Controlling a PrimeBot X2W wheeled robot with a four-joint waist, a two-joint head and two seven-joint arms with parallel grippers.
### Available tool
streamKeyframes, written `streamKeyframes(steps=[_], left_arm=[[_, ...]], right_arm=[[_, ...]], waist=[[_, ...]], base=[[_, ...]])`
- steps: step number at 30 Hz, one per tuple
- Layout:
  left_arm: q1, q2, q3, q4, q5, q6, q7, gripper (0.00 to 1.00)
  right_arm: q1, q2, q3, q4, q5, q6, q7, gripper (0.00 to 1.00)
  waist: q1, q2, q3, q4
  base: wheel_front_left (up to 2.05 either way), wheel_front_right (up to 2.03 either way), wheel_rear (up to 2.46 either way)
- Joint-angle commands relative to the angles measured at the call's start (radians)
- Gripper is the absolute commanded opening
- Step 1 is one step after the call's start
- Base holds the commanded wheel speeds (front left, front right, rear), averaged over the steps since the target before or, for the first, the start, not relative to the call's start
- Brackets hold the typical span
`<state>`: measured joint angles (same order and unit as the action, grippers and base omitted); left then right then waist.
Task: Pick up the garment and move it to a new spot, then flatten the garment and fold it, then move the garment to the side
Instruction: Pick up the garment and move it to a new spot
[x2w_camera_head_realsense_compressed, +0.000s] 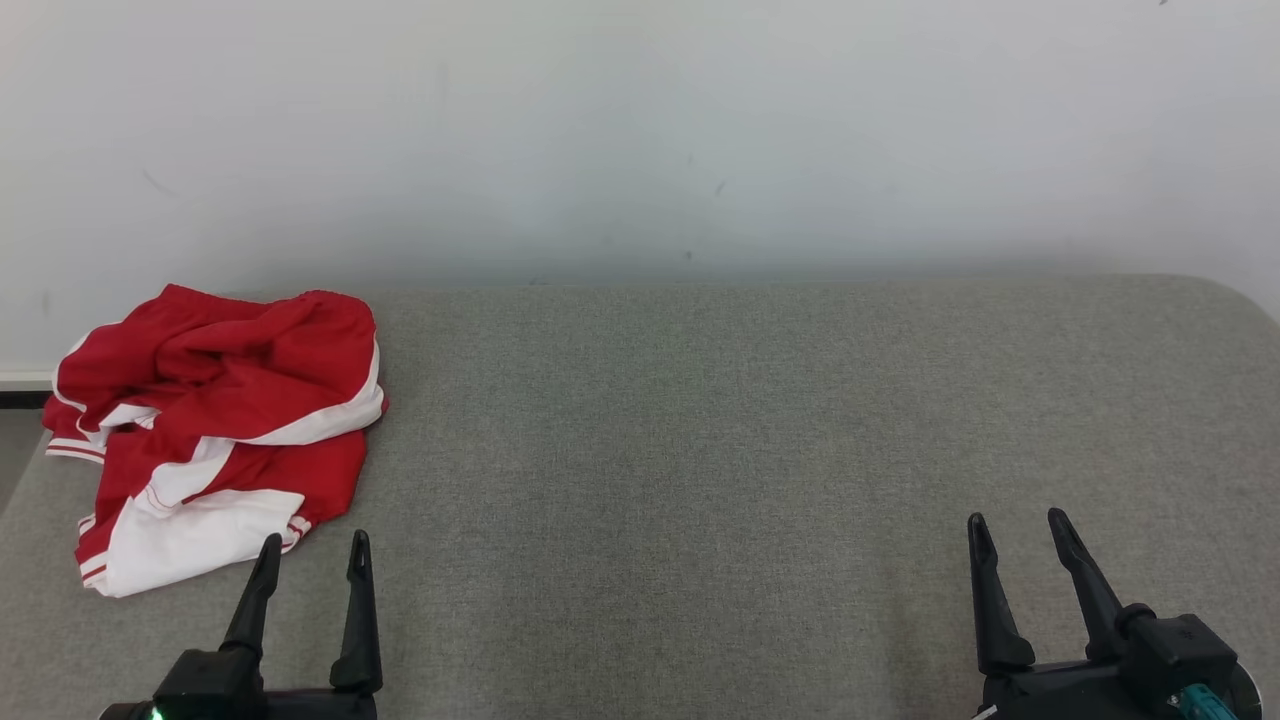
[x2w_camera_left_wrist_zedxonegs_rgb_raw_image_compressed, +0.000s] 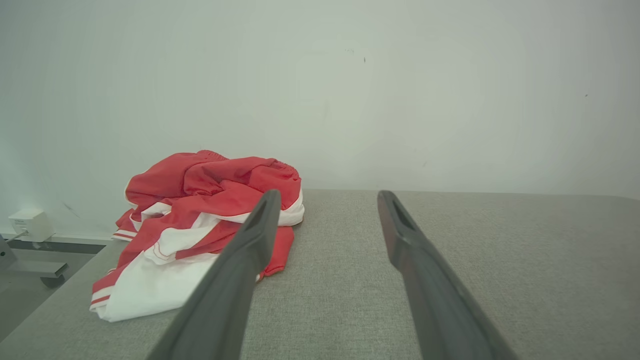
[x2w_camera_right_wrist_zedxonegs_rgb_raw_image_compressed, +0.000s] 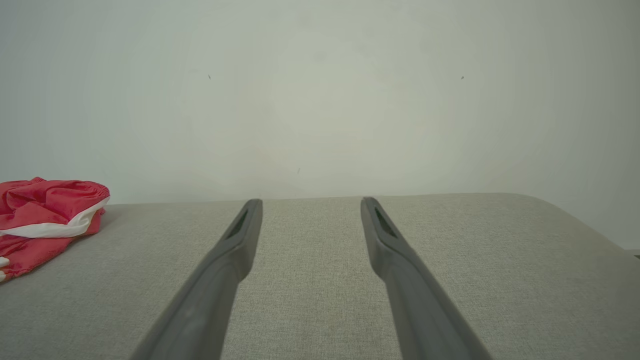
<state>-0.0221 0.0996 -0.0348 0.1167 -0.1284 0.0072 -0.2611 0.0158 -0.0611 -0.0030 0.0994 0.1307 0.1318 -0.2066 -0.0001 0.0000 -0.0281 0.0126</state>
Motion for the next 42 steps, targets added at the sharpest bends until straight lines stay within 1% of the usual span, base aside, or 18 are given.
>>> streamKeyframes(steps=[1,17,23,30,35,42], left_arm=[[0.003,0.003,0.005,0.001,-0.012,-0.006,-0.001,1.0],[0.004,0.011,0.005,0.004,-0.036,0.005,-0.003,1.0],[-0.006,0.017,0.006,0.009,-0.041,0.007,-0.003,1.0],[-0.014,0.025,0.004,0.017,-0.044,0.01,0.0,1.0],[-0.015,0.029,0.008,0.023,-0.048,0.017,0.0,1.0],[-0.02,0.034,0.008,0.031,-0.056,0.019,-0.001,1.0]], right_arm=[[0.008,0.002,-0.002,-0.003,0.01,-0.002,0.006,1.0],[0.013,0.004,-0.004,-0.005,0.029,-0.002,0.022,1.0],[0.017,0.005,-0.002,-0.004,0.034,-0.002,0.021,1.0],[0.019,0.006,0.008,0.006,0.045,-0.002,0.014,1.0],[0.022,0.007,0.019,0.009,0.052,-0.002,0.012,1.0],[0.019,0.007,0.028,0.019,0.056,-0.002,0.007,1.0]], waist=[[0.0001,0.0,0.0,0.001],[0.0001,0.0,0.002,0.005],[0.0001,0.0,0.005,0.023],[0.0001,0.0,0.007,0.089],[0.0001,0.0,0.01,0.159],[0.0001,0.0,0.022,0.277]], base=[[0.0,0.0,0.0],[0.0,0.0,0.0],[0.0,0.0,0.0],[0.0,0.0,0.0],[0.0,0.0,0.0],[0.0,0.0,0.0]])
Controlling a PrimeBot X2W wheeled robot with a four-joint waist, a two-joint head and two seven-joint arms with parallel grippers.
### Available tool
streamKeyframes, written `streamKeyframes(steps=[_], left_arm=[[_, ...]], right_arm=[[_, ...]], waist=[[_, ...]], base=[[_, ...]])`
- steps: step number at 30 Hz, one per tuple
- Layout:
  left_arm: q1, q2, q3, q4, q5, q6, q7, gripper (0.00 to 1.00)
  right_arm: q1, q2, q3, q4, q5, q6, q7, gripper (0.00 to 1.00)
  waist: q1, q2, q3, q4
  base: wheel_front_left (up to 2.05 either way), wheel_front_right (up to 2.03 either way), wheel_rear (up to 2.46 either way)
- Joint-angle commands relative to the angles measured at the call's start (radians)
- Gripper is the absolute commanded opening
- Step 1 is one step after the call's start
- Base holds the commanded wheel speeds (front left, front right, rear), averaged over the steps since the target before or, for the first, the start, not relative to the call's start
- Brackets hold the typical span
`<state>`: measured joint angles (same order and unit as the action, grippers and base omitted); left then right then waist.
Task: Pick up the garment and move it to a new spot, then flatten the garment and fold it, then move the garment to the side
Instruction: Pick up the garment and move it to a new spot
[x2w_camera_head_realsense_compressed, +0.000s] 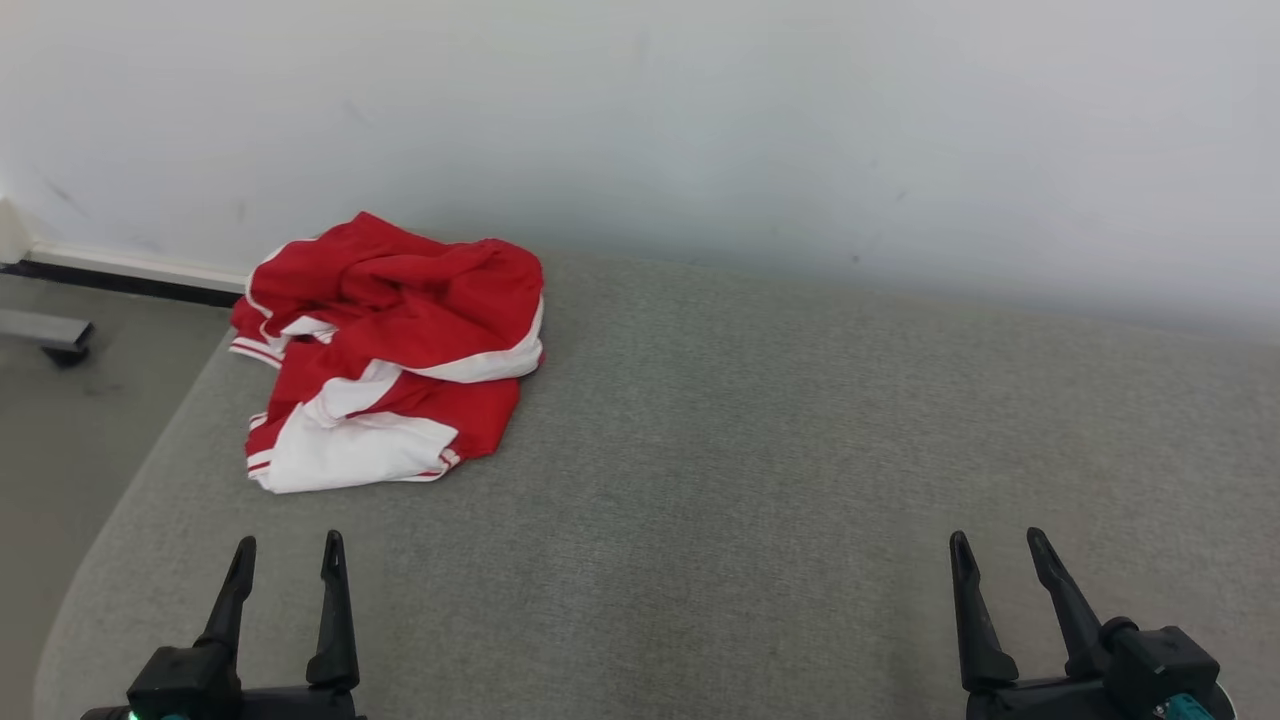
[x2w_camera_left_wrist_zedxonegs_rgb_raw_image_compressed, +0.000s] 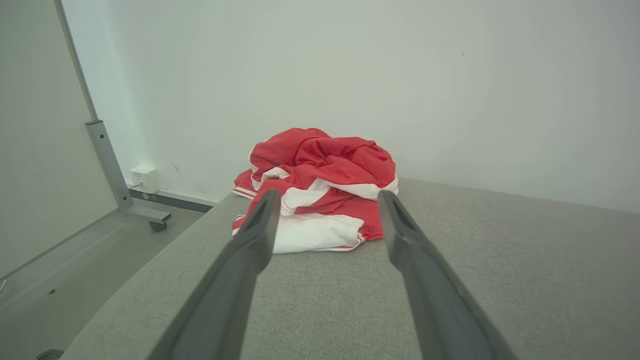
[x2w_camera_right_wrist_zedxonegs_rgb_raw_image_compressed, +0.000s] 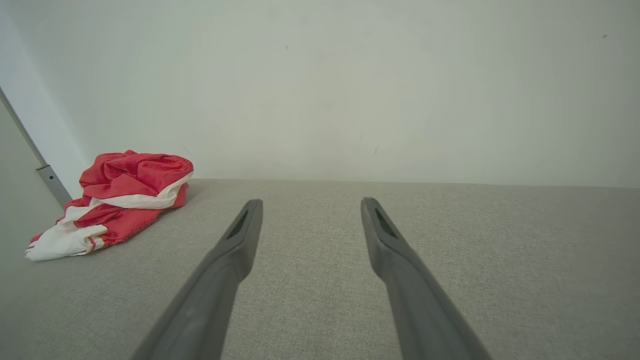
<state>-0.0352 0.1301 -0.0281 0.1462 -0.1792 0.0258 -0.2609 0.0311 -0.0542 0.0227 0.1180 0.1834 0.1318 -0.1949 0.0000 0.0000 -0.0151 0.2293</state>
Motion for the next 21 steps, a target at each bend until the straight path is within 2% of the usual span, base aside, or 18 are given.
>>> streamKeyframes(steps=[1,12,21], left_arm=[[-0.007,0.004,0.001,0.002,-0.006,0.001,-0.002,1.0],[0.003,0.014,0.017,0.007,-0.022,0.012,-0.004,1.0],[0.015,0.017,0.027,0.009,-0.033,0.02,-0.005,1.0]], right_arm=[[0.001,0.0,0.002,0.003,0.005,-0.002,-0.006,1.0],[-0.013,0.001,0.037,0.02,0.01,-0.002,-0.018,1.0],[-0.024,0.002,0.051,0.036,0.017,-0.002,-0.026,1.0]], waist=[[0.0,0.0,0.01,0.076],[0.0,0.0,0.016,0.199],[0.0,0.0,0.021,0.231]], base=[[0.0,0.0,0.0],[0.0,0.0,0.0],[0.0,0.0,0.0]])
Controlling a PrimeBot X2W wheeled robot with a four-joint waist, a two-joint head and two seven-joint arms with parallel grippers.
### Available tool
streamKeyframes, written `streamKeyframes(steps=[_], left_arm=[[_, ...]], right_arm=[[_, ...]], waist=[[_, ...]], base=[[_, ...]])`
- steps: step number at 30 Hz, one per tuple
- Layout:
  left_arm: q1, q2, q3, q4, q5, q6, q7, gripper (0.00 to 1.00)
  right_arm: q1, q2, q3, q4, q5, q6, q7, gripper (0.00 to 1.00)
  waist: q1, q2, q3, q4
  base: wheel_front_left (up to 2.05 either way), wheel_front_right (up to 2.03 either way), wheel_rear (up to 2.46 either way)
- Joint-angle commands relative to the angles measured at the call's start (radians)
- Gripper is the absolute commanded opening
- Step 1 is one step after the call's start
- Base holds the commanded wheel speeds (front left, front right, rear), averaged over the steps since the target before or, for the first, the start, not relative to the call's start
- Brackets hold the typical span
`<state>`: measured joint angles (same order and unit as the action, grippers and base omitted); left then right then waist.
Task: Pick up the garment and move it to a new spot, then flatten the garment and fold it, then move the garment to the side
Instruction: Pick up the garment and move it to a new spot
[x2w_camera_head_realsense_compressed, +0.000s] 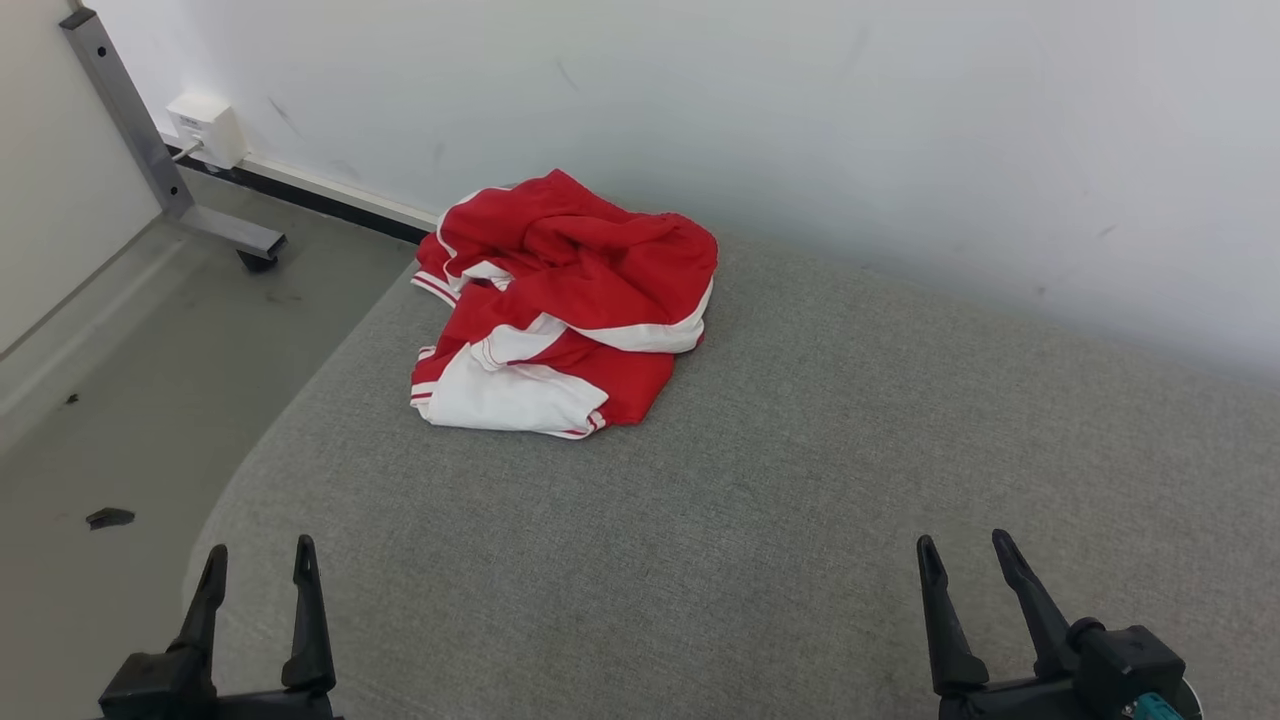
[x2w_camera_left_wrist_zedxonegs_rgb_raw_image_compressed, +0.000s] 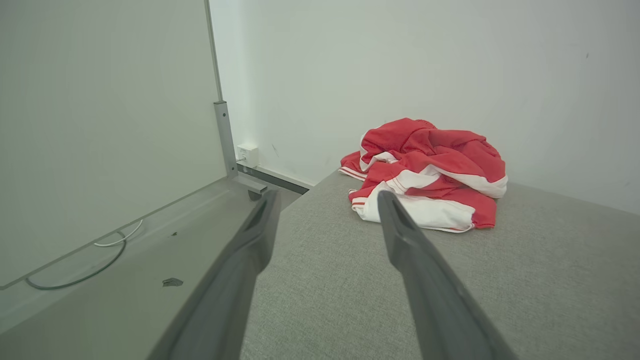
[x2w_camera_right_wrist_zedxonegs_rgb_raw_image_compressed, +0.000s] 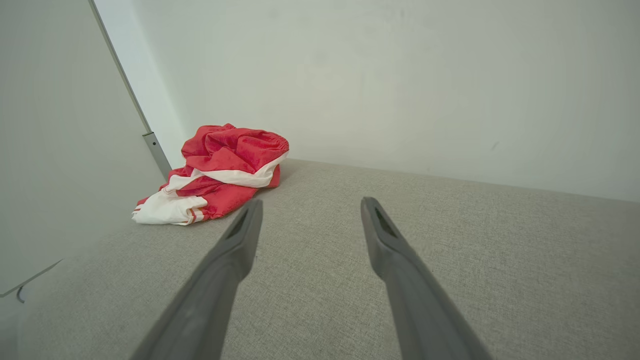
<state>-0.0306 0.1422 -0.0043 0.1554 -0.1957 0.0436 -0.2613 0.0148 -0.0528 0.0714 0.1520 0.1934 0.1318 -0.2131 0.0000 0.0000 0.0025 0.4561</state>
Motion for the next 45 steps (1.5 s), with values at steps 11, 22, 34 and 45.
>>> streamKeyframes(steps=[11,22,34,45], left_arm=[[-0.046,-0.009,-0.004,0.008,-0.023,-0.003,-0.003,1.0],[-0.35,0.048,0.035,0.029,-0.069,-0.038,0.001,1.0],[-0.717,0.151,0.062,0.077,-0.076,-0.052,0.057,1.0],[-0.95,0.217,0.022,0.384,-0.097,-0.114,0.173,1.0]], right_arm=[[-0.033,-0.02,0.011,0.002,0.006,-0.002,0.0,1.0],[-0.101,-0.071,-0.02,-0.051,-0.013,-0.002,0.023,1.0],[-0.153,-0.095,-0.107,-0.103,-0.015,-0.002,0.001,1.0],[-0.191,-0.108,-0.139,-0.101,-0.021,-0.002,-0.016,1.0]], waist=[[0.0,0.0,0.04,-0.041],[0.0,0.0,0.203,-0.228],[0.0,0.0,0.393,-0.44],[0.0,0.0,0.457,-0.474]], base=[[0.0,0.0,0.0],[0.0,0.0,0.0],[0.0,0.0,0.0],[0.0,0.0,0.0]])
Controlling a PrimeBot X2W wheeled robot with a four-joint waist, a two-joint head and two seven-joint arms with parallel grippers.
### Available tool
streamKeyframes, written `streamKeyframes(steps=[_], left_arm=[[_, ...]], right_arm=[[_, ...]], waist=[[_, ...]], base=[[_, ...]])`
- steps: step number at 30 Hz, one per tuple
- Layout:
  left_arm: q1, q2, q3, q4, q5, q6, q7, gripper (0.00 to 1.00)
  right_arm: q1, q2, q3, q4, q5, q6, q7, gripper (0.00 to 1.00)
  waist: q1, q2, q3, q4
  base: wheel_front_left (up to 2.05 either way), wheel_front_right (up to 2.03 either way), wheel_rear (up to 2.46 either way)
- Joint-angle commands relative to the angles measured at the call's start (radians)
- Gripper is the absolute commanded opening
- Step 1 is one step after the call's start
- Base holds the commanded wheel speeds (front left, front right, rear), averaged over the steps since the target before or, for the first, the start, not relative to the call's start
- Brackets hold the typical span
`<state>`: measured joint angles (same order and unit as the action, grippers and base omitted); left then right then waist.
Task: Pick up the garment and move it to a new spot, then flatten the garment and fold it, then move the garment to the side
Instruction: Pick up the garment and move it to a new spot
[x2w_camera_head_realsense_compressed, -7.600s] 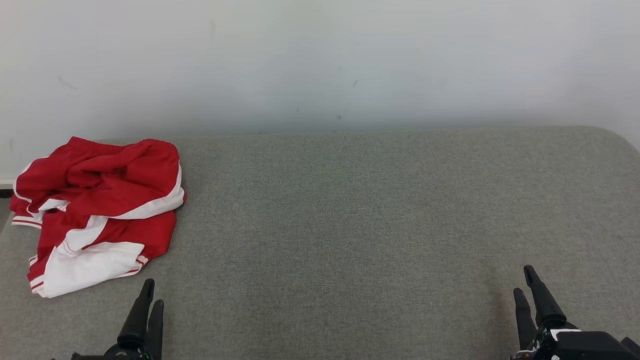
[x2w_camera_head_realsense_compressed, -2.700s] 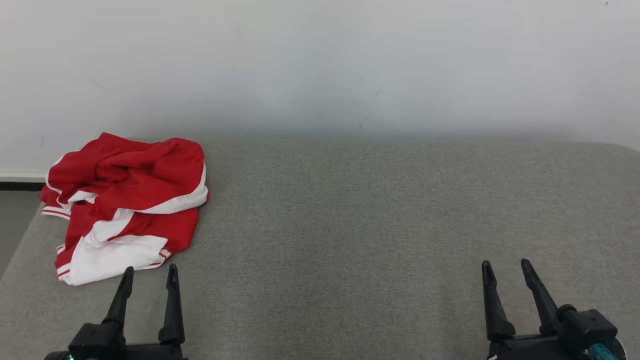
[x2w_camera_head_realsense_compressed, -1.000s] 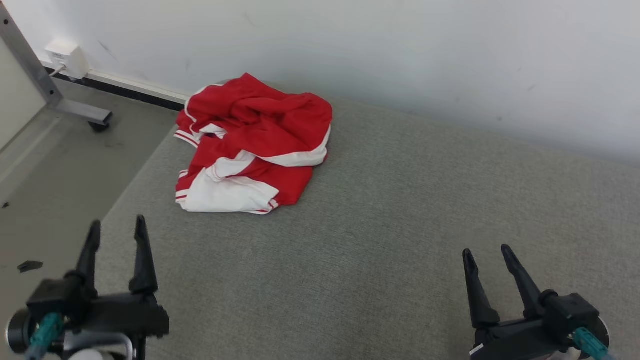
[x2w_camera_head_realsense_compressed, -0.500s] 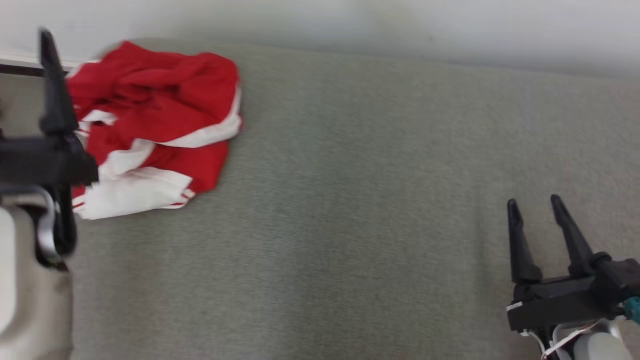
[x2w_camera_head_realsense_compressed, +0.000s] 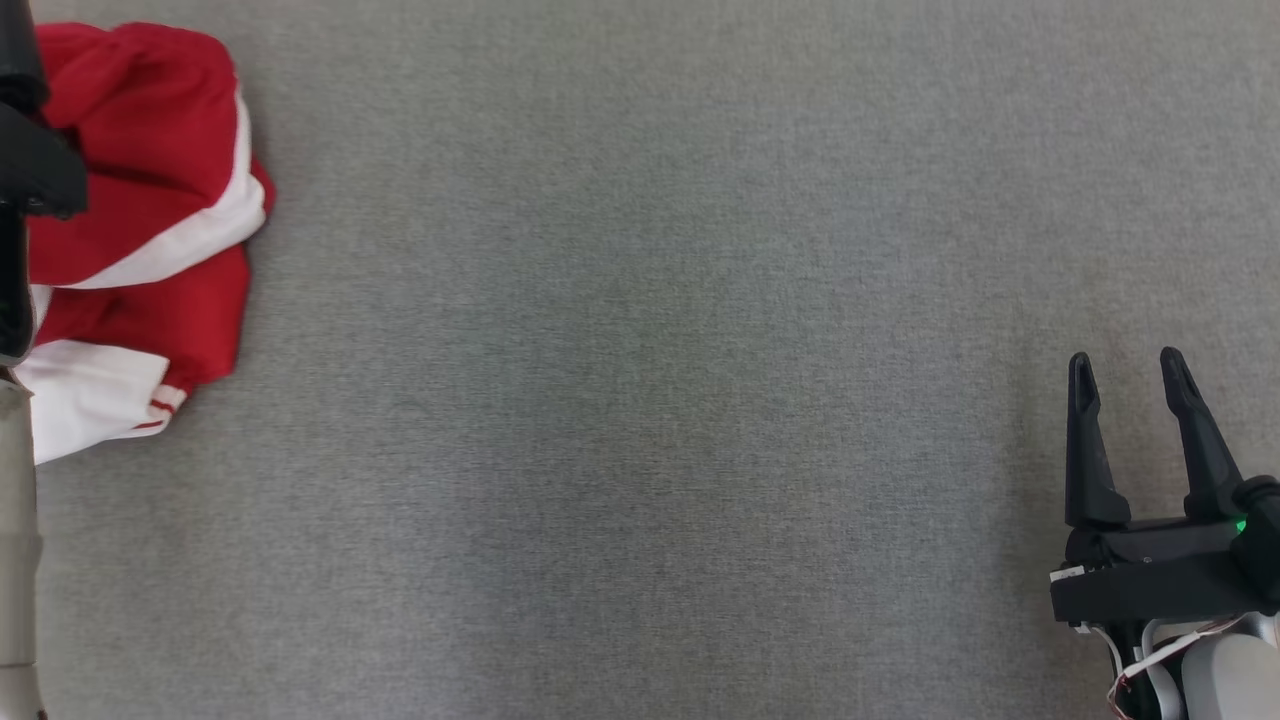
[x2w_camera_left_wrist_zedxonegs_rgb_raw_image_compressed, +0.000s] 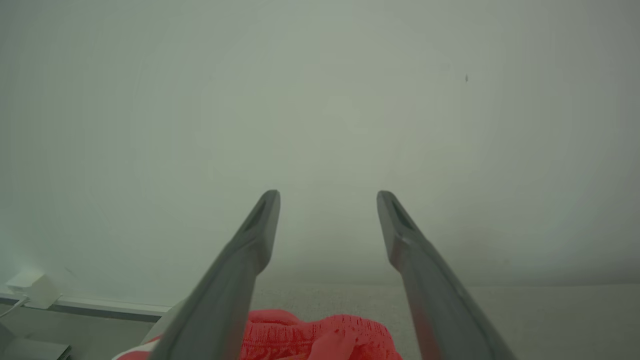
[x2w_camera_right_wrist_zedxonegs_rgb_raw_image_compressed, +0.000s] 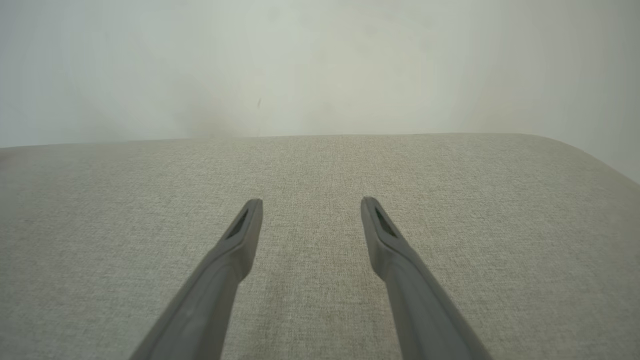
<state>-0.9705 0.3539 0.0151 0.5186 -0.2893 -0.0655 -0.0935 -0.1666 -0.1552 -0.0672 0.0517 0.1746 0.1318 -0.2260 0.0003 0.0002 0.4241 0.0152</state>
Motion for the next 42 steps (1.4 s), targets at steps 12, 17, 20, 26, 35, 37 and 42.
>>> streamKeyframes(steps=[12,17,20,26,35,37,42], left_arm=[[-0.022,0.024,-0.053,0.338,-0.042,-0.039,0.237,1.0],[-0.023,0.017,-0.111,0.414,-0.024,-0.054,0.275,1.0],[-0.031,0.007,-0.131,0.442,-0.027,-0.057,0.259,0.52],[-0.063,0.032,-0.161,0.474,0.007,-0.055,0.159,0.0],[-0.113,0.033,-0.188,0.474,0.02,-0.058,-0.004,0.0],[-0.129,0.032,-0.193,0.46,0.017,-0.06,-0.029,0.0],[-0.173,0.017,-0.215,0.392,-0.001,-0.065,-0.061,0.0]], right_arm=[[-0.017,-0.002,0.007,0.013,-0.005,-0.002,-0.003,1.0],[-0.02,0.0,0.011,0.013,0.0,-0.002,-0.001,1.0],[-0.019,0.002,0.015,0.017,0.003,-0.002,-0.002,1.0],[-0.021,0.007,0.019,0.031,0.008,-0.002,-0.007,1.0],[0.0,0.023,0.028,0.061,0.009,-0.002,-0.018,1.0],[0.005,0.03,0.033,0.067,0.008,-0.002,-0.02,1.0],[0.02,0.042,0.037,0.091,0.013,-0.002,-0.023,1.0]], waist=[[-0.0003,-0.0002,0.012,-0.04],[-0.0003,-0.0002,0.004,-0.046],[-0.0003,-0.0002,-0.001,-0.049],[-0.0003,-0.0002,-0.021,-0.054],[-0.0003,-0.0002,-0.098,-0.018],[-0.0003,-0.0002,-0.12,-0.009],[-0.0003,-0.0002,-0.174,0.007]], base=[[0.0,0.0,0.0],[0.0,0.0,0.0],[0.0,0.0,0.0],[0.0,0.0,0.0],[0.0,0.0,0.0],[0.0,0.0,0.0],[0.0,0.0,0.0]])
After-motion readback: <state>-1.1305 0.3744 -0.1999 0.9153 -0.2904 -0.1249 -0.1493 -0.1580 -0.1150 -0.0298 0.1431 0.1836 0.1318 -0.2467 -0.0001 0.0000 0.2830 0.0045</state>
